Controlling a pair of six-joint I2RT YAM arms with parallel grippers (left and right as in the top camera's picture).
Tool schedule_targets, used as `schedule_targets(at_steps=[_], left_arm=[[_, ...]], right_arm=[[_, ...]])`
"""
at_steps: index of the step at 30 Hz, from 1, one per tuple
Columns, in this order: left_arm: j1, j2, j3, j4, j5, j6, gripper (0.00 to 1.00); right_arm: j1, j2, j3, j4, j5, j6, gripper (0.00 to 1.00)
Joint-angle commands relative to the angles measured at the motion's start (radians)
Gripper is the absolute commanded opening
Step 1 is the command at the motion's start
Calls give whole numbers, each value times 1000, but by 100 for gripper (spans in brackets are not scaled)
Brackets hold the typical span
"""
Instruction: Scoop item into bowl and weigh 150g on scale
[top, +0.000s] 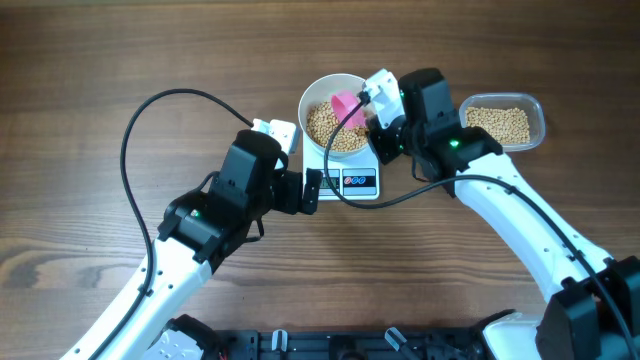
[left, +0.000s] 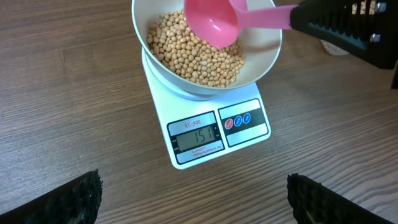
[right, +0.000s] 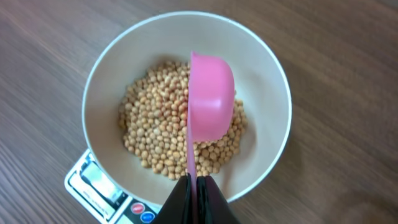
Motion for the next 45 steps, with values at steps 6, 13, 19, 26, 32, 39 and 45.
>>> schedule_targets(at_steps=[6,13,19,26,32,39,45], left_arm=[[-5,6,15,3,9,1,100],[-5,6,15,3,9,1,100],[-5,6,15,3,8,2,100],[-5,6,15,3,9,1,100],[-5,6,15,3,9,1,100],[-5,6,15,3,9,1,100],[-5,6,15,3,9,2,100]], right_arm=[[4,16,15,-24,-69,-18,4],[4,16,15,-29,-146,35,4],[2,13,18,-3,-103,47,4],[-51,-62,20,48,-85,117,4],[-88,-105,20,43,-113,134,4],[-92,-111,20,23,-276,175,4],[-92,-111,20,-7,-275,73,4]])
